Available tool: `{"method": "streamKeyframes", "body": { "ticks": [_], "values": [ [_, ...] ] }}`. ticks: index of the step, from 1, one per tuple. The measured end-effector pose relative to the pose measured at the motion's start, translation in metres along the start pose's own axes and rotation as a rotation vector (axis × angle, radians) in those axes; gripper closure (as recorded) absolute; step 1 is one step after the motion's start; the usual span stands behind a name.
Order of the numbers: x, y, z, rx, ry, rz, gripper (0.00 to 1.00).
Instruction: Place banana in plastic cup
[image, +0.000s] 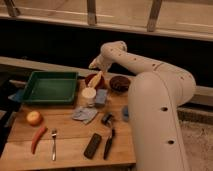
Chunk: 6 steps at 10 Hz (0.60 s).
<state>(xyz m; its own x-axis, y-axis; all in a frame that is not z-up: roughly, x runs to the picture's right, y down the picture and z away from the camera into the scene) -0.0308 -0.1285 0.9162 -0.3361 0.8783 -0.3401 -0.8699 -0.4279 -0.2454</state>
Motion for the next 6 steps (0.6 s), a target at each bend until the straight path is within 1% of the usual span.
{"method": "streamKeyframes", "body": {
  "ticks": [2, 4, 6],
  "values": [
    [0.005, 0.006, 0.016, -0.006, 0.018, -0.009, 0.34],
    [0.012, 0.009, 0.034, -0.014, 0.049, -0.011, 0.34],
    [0.018, 0.009, 0.045, -0.014, 0.072, -0.010, 0.34]
  ]
}}
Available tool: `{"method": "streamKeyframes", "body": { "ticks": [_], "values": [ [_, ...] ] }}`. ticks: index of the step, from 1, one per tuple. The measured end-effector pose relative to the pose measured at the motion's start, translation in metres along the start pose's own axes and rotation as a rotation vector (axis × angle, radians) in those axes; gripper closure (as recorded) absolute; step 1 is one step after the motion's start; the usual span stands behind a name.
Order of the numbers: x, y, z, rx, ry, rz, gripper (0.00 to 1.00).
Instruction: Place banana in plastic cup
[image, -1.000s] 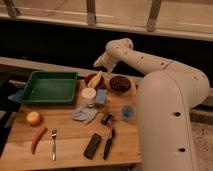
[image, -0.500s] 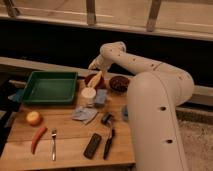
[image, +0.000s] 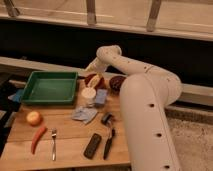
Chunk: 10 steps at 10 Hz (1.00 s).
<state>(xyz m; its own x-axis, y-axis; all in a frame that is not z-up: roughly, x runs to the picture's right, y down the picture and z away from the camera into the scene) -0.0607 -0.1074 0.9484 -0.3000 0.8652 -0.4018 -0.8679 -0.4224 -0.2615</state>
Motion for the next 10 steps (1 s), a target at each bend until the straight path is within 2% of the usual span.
{"method": "streamKeyframes", "body": {
  "ticks": [3, 10],
  "values": [
    [0.010, -0.004, 0.016, 0.012, 0.034, 0.010, 0.34],
    [0.021, -0.022, 0.040, 0.029, 0.063, 0.076, 0.34]
  ]
}}
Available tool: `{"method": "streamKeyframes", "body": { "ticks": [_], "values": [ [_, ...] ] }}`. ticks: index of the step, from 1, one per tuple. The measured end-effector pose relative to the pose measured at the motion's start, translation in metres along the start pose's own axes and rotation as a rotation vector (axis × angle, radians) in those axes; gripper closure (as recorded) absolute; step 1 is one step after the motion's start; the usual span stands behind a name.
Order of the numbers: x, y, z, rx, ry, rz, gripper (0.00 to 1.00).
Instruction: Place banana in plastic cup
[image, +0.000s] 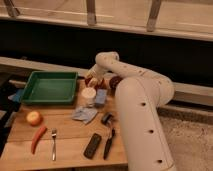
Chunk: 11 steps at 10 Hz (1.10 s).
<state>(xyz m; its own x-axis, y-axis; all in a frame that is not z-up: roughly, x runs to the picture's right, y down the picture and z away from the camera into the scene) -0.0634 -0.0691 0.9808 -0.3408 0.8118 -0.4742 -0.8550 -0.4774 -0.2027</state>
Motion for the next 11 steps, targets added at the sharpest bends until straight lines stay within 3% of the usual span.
{"method": "streamKeyframes", "body": {
  "ticks": [2, 8, 11],
  "values": [
    [0.002, 0.000, 0.005, -0.003, 0.006, 0.014, 0.34],
    [0.000, -0.001, 0.014, -0.004, 0.004, 0.045, 0.94],
    [-0.002, 0.001, 0.009, -0.017, -0.008, 0.046, 1.00]
  ]
}}
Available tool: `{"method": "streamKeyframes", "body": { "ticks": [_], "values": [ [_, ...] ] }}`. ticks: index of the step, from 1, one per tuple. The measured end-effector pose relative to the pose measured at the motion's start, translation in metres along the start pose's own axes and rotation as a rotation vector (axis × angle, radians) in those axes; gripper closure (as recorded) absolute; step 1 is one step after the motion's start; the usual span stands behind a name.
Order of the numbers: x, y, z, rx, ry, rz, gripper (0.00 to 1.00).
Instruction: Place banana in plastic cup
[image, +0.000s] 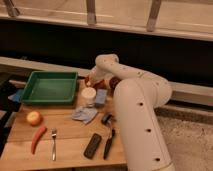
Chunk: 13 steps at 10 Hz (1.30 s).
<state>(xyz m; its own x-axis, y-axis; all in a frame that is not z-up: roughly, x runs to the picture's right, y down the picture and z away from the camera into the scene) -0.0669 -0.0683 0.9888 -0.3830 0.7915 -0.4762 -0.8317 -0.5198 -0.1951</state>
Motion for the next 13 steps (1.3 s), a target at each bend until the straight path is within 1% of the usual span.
{"method": "streamKeyframes", "body": {
  "ticks": [1, 2, 3, 4, 5, 6, 7, 8, 9, 10, 12, 13],
  "values": [
    [-0.002, 0.003, -0.007, -0.005, -0.011, -0.008, 1.00],
    [-0.006, 0.008, -0.020, -0.004, -0.036, -0.014, 1.00],
    [-0.010, 0.015, -0.039, -0.007, -0.063, -0.026, 1.00],
    [-0.012, 0.020, -0.055, -0.013, -0.076, -0.036, 1.00],
    [-0.015, 0.027, -0.078, -0.023, -0.089, -0.058, 1.00],
    [-0.015, 0.030, -0.100, -0.032, -0.092, -0.080, 1.00],
    [-0.014, 0.028, -0.115, -0.033, -0.091, -0.097, 1.00],
    [-0.010, 0.022, -0.132, -0.030, -0.091, -0.114, 1.00],
    [-0.003, 0.008, -0.149, -0.014, -0.091, -0.127, 1.00],
    [0.003, -0.001, -0.159, -0.001, -0.090, -0.131, 1.00],
    [0.018, -0.023, -0.181, 0.030, -0.079, -0.118, 1.00],
    [0.026, -0.040, -0.195, 0.057, -0.066, -0.097, 1.00]
  ]
}}
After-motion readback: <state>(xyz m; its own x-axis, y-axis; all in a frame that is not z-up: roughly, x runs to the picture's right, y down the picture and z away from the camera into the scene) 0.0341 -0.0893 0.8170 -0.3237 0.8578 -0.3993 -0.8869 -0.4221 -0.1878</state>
